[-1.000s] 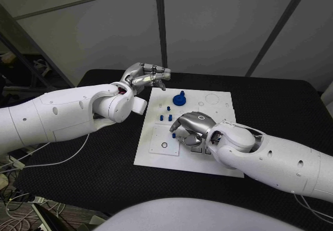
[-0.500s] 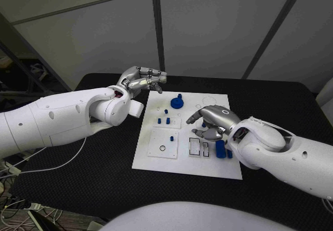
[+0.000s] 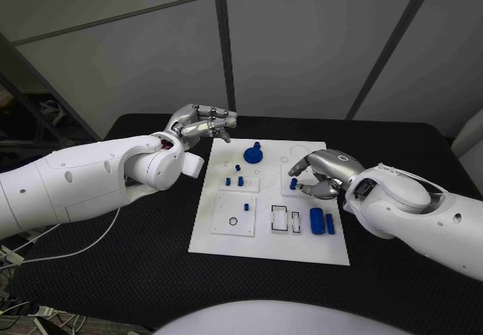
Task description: Assemble the parts on the task board
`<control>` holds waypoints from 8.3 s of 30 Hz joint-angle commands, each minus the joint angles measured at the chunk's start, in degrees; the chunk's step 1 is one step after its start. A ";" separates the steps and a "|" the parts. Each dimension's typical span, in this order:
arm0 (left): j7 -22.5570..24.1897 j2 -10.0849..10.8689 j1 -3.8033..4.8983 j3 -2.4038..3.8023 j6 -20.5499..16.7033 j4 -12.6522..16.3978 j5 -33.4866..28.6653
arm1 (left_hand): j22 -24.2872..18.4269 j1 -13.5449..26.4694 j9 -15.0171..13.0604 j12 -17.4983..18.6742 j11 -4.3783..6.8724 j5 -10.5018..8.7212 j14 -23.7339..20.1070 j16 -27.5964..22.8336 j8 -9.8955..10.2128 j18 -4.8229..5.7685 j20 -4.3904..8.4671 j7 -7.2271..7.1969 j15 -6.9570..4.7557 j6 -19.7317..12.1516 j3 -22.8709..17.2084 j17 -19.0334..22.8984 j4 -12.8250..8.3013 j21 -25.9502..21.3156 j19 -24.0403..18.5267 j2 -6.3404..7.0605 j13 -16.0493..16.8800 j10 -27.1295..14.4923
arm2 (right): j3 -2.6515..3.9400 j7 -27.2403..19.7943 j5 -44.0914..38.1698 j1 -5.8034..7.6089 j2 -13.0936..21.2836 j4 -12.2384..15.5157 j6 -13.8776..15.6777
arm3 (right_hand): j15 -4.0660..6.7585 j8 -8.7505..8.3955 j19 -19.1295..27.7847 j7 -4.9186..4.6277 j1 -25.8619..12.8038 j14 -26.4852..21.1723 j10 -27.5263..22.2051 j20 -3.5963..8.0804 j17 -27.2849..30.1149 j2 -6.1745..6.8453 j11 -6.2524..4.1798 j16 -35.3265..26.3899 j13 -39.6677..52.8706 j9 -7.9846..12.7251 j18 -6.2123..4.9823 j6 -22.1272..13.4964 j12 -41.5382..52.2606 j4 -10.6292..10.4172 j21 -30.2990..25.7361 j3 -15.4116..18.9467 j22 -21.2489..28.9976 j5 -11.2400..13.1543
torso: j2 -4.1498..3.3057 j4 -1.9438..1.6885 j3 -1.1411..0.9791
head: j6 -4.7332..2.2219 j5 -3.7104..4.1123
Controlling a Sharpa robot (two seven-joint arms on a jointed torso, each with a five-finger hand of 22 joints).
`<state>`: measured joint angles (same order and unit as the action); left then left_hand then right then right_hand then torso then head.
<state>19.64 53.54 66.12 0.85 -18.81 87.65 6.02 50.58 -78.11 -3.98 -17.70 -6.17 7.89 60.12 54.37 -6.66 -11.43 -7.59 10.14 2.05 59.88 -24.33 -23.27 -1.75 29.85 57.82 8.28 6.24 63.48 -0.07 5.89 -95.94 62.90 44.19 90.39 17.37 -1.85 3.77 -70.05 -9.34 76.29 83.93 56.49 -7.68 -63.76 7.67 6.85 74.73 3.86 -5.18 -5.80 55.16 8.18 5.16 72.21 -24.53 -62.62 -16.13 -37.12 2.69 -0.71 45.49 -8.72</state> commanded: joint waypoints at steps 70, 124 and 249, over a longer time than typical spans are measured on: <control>0.09 -0.50 0.08 0.04 0.65 -0.56 -0.09 | -0.11 0.07 0.05 -0.28 0.01 0.35 -0.12 -0.23 0.16 1.09 -0.26 0.15 0.09 -0.42 0.46 0.12 0.10 -0.50 -0.29 -0.81 0.10 -0.55 | 0.98 1.39 1.16 0.10 -0.80 1.56 3.43 | 2.74 3.55 -5.26 1.55 3.18 1.99 11.48 2.33 -2.74 -4.18 -3.22 1.97 1.98 -2.51 0.94 9.46 5.82 -0.67 4.38 -1.76 -6.83 3.84 | 0.04 0.05 0.01 | 0.18 -0.17; 0.33 -2.15 0.07 0.05 1.04 -1.19 -0.09 | -0.15 0.09 0.05 -0.34 -0.04 0.34 -0.10 -0.22 0.17 1.08 -0.28 0.21 0.12 -0.53 0.53 0.14 0.15 -0.57 -0.21 -0.97 0.13 -0.67 | -3.55 -2.52 6.63 -2.31 -14.34 0.67 -2.60 | 2.53 3.12 -5.39 1.26 2.95 2.07 11.19 2.21 -3.01 -3.84 -2.94 2.23 2.11 -2.53 1.01 9.02 4.97 -0.63 4.63 -1.79 -7.15 2.42 | -0.04 -0.03 0.04 | 1.54 -2.90; 0.47 -0.42 0.08 -0.01 0.93 -0.76 -0.15 | -0.31 0.39 0.01 -0.58 -0.09 0.31 -0.11 -0.25 0.11 1.07 -0.38 0.23 0.20 -0.69 0.89 0.22 0.34 -0.86 -0.09 -1.09 0.23 -0.92 | -1.68 16.27 17.45 -1.33 16.99 16.30 5.31 | 4.04 6.46 -11.40 3.11 -6.35 4.96 22.34 3.49 -20.84 -1.16 -5.16 12.79 66.59 -7.64 2.76 5.22 66.94 -15.67 9.26 22.93 -14.78 -5.66 | 0.52 0.77 0.36 | -0.05 4.22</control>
<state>19.53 53.09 66.12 0.81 -18.31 86.73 5.99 50.31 -77.81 -3.98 -17.91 -6.38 7.89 60.11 54.37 -6.66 -11.44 -7.59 10.34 2.06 59.68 -23.68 -23.13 -1.41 29.19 57.82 7.52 6.37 62.86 -1.72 16.52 -73.62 61.72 61.38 106.37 23.35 2.28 9.97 -81.02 -6.24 69.95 83.93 78.63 -4.11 -74.95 6.01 1.53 87.18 70.38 -12.72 -3.96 60.61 74.92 -10.50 81.17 -1.90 -74.94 -21.96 -36.57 3.40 -0.29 45.37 -4.60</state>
